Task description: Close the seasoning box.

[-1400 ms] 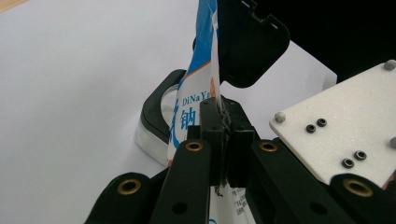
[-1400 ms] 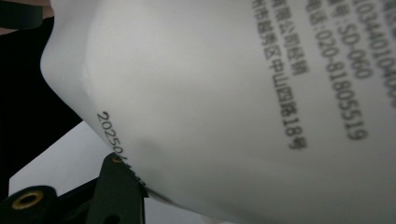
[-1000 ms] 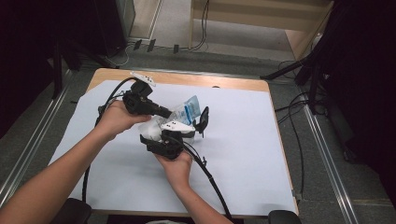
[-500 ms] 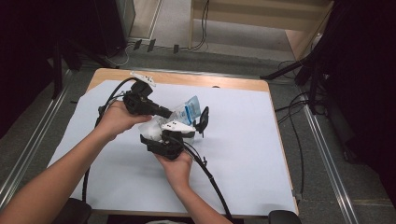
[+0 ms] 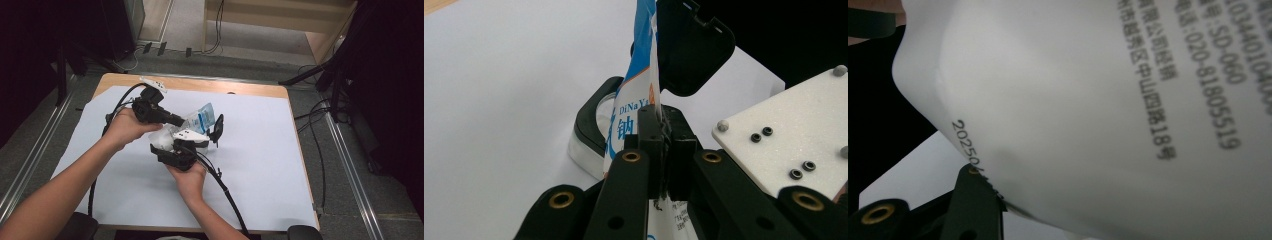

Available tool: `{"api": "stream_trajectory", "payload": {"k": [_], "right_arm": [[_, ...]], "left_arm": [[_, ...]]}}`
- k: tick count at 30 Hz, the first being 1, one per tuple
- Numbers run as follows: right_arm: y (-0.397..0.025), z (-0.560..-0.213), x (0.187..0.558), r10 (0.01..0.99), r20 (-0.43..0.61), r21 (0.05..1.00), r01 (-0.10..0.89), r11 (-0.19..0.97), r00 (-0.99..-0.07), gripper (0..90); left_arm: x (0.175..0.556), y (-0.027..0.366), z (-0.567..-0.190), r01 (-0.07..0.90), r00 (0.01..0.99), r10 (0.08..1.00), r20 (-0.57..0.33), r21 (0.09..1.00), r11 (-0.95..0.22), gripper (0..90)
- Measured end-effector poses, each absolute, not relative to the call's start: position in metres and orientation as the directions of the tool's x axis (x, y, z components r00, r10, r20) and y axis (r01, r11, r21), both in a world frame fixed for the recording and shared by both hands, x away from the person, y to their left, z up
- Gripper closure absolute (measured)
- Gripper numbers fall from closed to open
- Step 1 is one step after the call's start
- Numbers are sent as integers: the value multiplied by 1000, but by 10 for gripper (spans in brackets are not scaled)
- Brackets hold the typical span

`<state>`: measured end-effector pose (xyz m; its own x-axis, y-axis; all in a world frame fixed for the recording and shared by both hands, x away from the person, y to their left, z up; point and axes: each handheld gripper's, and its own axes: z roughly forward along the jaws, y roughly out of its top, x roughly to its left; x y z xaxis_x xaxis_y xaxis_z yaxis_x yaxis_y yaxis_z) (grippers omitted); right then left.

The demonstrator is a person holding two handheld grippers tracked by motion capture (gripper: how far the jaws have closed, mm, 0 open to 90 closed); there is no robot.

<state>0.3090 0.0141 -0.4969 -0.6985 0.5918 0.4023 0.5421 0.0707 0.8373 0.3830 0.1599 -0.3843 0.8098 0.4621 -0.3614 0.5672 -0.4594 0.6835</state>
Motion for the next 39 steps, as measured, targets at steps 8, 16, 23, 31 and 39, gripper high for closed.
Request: {"api": "stream_trajectory", "payload": {"k": [8,16,23,31,39], "right_arm": [[14,-497,309,591,406,836,544,68,-697,507],[14,-497,309,591,408,836,545,65,-696,508],[14,-496,309,588,412,835,547,61,-696,508],[14,-496,309,590,411,836,546,61,-695,508],[13,-496,309,589,410,835,546,64,-696,508]], "left_arm": [[383,160,-385,567,810,460,-363,685,-458,893],[383,159,-385,567,810,461,-363,686,-456,893],[383,159,-385,566,810,461,-363,688,-454,893],[383,159,-384,567,809,464,-361,686,-455,893],[384,159,-384,568,810,459,-366,685,-456,893]]}}
